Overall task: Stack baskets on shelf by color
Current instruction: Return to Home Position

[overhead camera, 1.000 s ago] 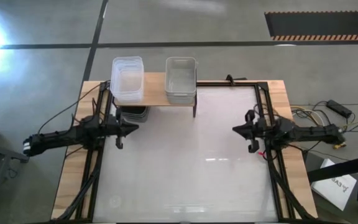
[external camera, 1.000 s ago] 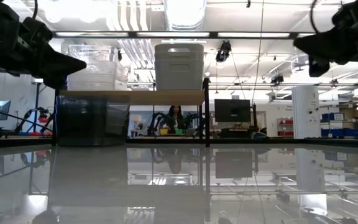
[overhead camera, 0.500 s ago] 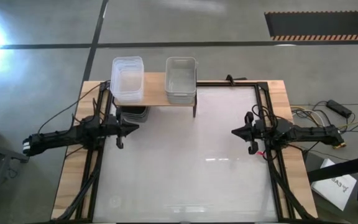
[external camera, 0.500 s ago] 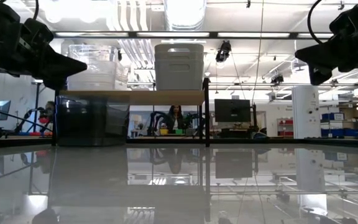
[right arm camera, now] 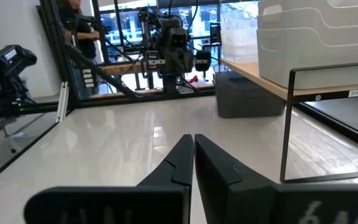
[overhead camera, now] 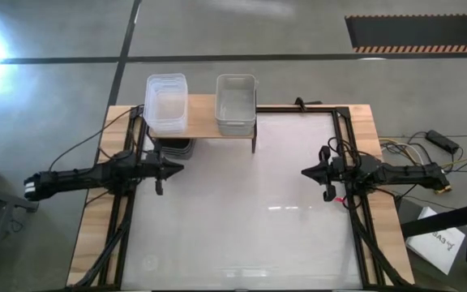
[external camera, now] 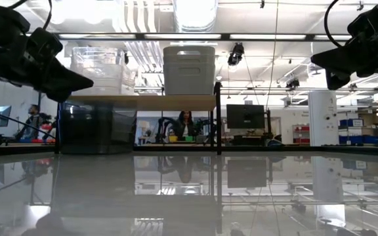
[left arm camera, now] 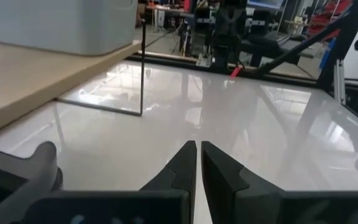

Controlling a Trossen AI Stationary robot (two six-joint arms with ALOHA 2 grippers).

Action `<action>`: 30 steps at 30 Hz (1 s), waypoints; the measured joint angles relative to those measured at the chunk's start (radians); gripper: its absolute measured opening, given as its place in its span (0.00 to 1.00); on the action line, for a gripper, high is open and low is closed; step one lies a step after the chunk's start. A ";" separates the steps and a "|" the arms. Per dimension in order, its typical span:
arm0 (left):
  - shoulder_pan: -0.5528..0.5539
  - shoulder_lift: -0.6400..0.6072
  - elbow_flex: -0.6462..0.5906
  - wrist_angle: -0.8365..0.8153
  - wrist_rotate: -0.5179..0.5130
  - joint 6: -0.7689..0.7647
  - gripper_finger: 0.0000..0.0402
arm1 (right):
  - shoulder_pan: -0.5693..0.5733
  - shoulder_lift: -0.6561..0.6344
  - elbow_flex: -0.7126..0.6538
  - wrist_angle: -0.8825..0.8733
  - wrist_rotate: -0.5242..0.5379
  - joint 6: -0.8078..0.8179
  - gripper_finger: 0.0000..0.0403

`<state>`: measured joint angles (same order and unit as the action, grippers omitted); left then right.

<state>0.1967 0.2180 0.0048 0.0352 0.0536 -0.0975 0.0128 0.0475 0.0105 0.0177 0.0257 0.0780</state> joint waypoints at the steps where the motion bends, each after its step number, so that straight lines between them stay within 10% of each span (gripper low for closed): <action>1: 0.000 0.006 0.000 0.000 0.000 0.000 0.02 | 0.000 0.000 0.000 0.000 0.000 0.000 0.02; 13: -0.004 0.056 0.000 -0.001 -0.001 0.000 0.02 | 0.000 0.000 0.000 -0.001 0.001 0.000 0.02; 30: -0.101 -0.197 0.000 0.074 -0.002 0.000 0.02 | 0.000 0.000 0.000 0.002 0.002 0.000 0.02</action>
<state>0.0954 0.0212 0.0044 0.1090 0.0516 -0.0971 0.0128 0.0471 0.0105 0.0197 0.0277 0.0776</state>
